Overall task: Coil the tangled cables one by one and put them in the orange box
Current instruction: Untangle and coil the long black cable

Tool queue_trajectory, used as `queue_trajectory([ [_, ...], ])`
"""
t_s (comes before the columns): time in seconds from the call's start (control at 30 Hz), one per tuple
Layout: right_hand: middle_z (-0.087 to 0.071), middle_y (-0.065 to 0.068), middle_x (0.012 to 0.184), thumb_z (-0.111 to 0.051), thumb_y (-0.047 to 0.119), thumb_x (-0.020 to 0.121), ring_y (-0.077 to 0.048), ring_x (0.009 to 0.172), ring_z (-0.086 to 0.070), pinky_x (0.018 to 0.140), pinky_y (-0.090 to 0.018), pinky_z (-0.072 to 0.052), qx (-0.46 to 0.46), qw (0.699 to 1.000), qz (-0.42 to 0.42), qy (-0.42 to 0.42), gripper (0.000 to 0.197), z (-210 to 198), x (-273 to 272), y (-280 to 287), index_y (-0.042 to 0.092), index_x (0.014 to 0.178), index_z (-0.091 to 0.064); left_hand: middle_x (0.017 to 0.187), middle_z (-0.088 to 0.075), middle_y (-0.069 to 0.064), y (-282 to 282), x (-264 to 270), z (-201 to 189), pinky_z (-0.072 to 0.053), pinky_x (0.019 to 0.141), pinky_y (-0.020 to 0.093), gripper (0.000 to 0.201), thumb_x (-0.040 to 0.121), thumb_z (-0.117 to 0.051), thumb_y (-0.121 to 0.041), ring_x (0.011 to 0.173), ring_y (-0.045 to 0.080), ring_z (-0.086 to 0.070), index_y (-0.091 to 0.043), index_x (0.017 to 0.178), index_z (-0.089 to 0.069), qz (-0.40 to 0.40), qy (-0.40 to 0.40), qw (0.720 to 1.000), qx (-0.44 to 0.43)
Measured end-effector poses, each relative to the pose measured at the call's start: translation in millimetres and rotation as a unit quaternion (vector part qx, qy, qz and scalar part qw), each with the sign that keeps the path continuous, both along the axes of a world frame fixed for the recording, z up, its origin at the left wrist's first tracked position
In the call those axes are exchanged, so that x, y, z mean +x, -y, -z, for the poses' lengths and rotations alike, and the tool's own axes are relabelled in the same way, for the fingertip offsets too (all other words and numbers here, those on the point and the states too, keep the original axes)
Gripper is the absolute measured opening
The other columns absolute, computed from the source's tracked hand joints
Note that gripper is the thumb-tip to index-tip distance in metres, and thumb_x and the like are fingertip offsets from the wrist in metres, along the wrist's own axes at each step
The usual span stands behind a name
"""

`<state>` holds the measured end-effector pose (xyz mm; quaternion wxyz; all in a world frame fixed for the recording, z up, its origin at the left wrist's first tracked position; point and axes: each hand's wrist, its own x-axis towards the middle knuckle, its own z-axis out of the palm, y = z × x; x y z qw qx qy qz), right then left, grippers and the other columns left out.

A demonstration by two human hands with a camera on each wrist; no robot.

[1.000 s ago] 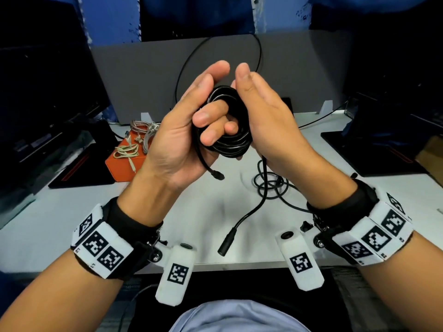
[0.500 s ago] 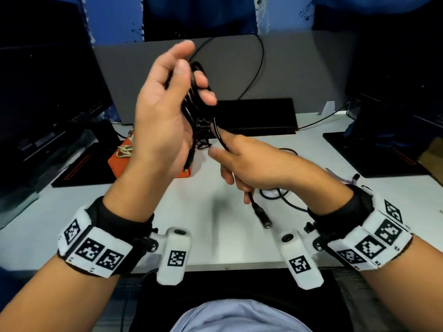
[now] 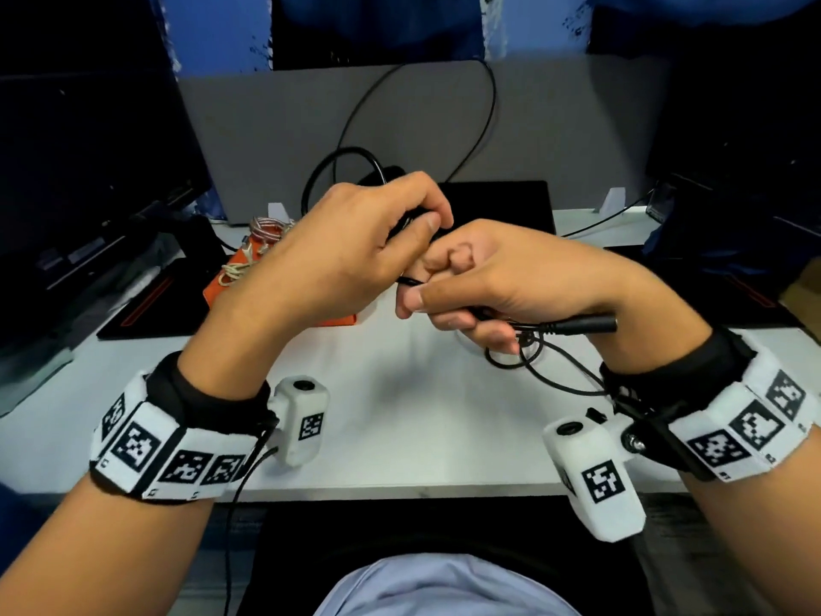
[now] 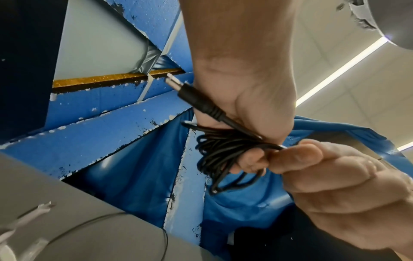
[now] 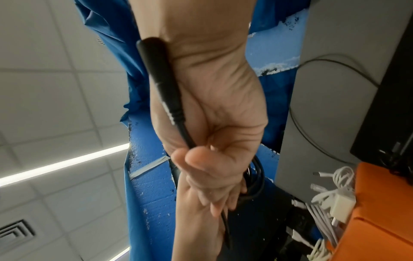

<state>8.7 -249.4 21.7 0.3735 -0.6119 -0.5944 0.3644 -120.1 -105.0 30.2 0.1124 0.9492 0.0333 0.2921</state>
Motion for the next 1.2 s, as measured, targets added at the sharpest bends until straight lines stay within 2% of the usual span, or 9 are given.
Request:
queue_trajectory([
  [0.17, -0.057, 0.000, 0.065, -0.061, 0.017, 0.103, -0.017, 0.050, -0.053, 0.051, -0.029, -0.045, -0.014, 0.983, -0.043, 0.176, 0.015, -10, 4, 11, 0.007, 0.110, -0.068, 0.084, -0.072, 0.000, -4, -9, -6, -0.053, 0.071, 0.047, 0.014, 0.105, -0.053, -0.033, 0.074, 0.023, -0.067, -0.032, 0.105, -0.067, 0.055, -0.094, 0.993, -0.050],
  [0.3, -0.060, 0.014, 0.066, -0.060, 0.041, 0.098, -0.007, 0.056, -0.053, 0.057, -0.025, -0.044, 0.024, 0.932, 0.035, 0.361, 0.016, -26, 6, 25, 0.033, 0.087, -0.067, 0.068, -0.062, 0.005, -2, -9, -5, -0.047, 0.055, 0.037, 0.028, 0.100, -0.059, -0.038, 0.053, 0.019, -0.055, -0.017, 0.117, -0.066, 0.162, -0.126, 0.952, -0.229],
  [0.4, -0.061, 0.014, 0.069, -0.055, 0.052, 0.096, -0.006, 0.068, -0.056, 0.056, -0.023, -0.037, 0.069, 0.893, 0.094, 0.436, 0.023, -32, 5, 31, 0.035, 0.084, -0.063, 0.078, -0.059, 0.018, -2, -6, -5, -0.041, 0.053, 0.035, 0.042, 0.094, -0.072, -0.030, 0.056, 0.021, -0.047, -0.021, 0.132, -0.058, 0.204, -0.118, 0.920, -0.314],
  [0.67, -0.061, 0.005, 0.084, -0.018, 0.047, 0.105, -0.030, 0.082, -0.057, 0.088, -0.049, -0.043, 0.163, 0.746, 0.181, 0.620, 0.045, -18, 6, 13, 0.022, 0.105, -0.055, 0.056, -0.040, -0.003, -14, -3, 0, -0.041, 0.052, 0.030, 0.041, 0.100, -0.056, -0.011, 0.038, 0.010, -0.035, -0.009, 0.140, -0.050, 0.233, -0.082, 0.846, -0.471],
  [0.77, -0.067, 0.005, 0.106, -0.021, 0.044, 0.108, -0.018, 0.096, -0.060, 0.097, -0.045, -0.045, 0.215, 0.837, 0.126, 0.487, 0.047, -10, 9, 5, 0.021, 0.121, -0.060, 0.053, -0.040, -0.007, -18, -1, 2, -0.043, 0.048, 0.023, 0.041, 0.098, -0.057, -0.012, 0.034, 0.002, -0.036, -0.011, 0.139, -0.053, 0.272, -0.075, 0.792, -0.542],
  [0.87, -0.071, 0.006, 0.116, -0.033, 0.054, 0.107, -0.023, 0.092, -0.071, 0.072, -0.043, -0.057, 0.194, 0.958, 0.073, 0.198, 0.042, 3, -2, -5, 0.031, 0.132, -0.056, 0.051, -0.044, -0.009, -18, 1, 5, -0.042, 0.047, 0.020, 0.046, 0.097, -0.058, -0.015, 0.034, -0.001, -0.040, -0.008, 0.141, -0.052, 0.307, -0.069, 0.742, -0.592],
  [0.97, -0.075, -0.001, 0.112, -0.041, 0.064, 0.100, -0.034, 0.091, -0.074, 0.055, -0.038, -0.052, 0.202, 0.967, 0.106, 0.112, 0.046, 9, -8, -16, 0.032, 0.126, -0.060, 0.049, -0.045, -0.009, -19, 6, 7, -0.044, 0.048, 0.019, 0.049, 0.097, -0.053, -0.015, 0.033, 0.000, -0.042, -0.003, 0.143, -0.049, 0.309, -0.047, 0.707, -0.634],
  [1.13, -0.063, 0.015, 0.122, -0.042, 0.077, 0.090, 0.001, 0.115, -0.060, 0.099, -0.030, -0.051, 0.207, 0.937, 0.192, 0.207, 0.054, 8, -3, -15, 0.037, 0.119, -0.063, 0.049, -0.049, -0.010, -22, 9, 10, -0.044, 0.047, 0.017, 0.059, 0.088, -0.072, -0.021, 0.033, 0.000, -0.048, -0.007, 0.142, -0.052, 0.352, -0.074, 0.655, -0.664],
  [1.2, -0.072, 0.013, 0.117, -0.052, 0.069, 0.094, -0.001, 0.108, -0.067, 0.086, -0.018, -0.053, 0.182, 0.959, 0.151, 0.158, 0.047, 4, -5, -12, 0.033, 0.119, -0.068, 0.046, -0.049, -0.010, -21, 10, 12, -0.044, 0.047, 0.017, 0.060, 0.087, -0.073, -0.022, 0.033, 0.000, -0.048, -0.006, 0.142, -0.053, 0.353, -0.077, 0.651, -0.667],
])
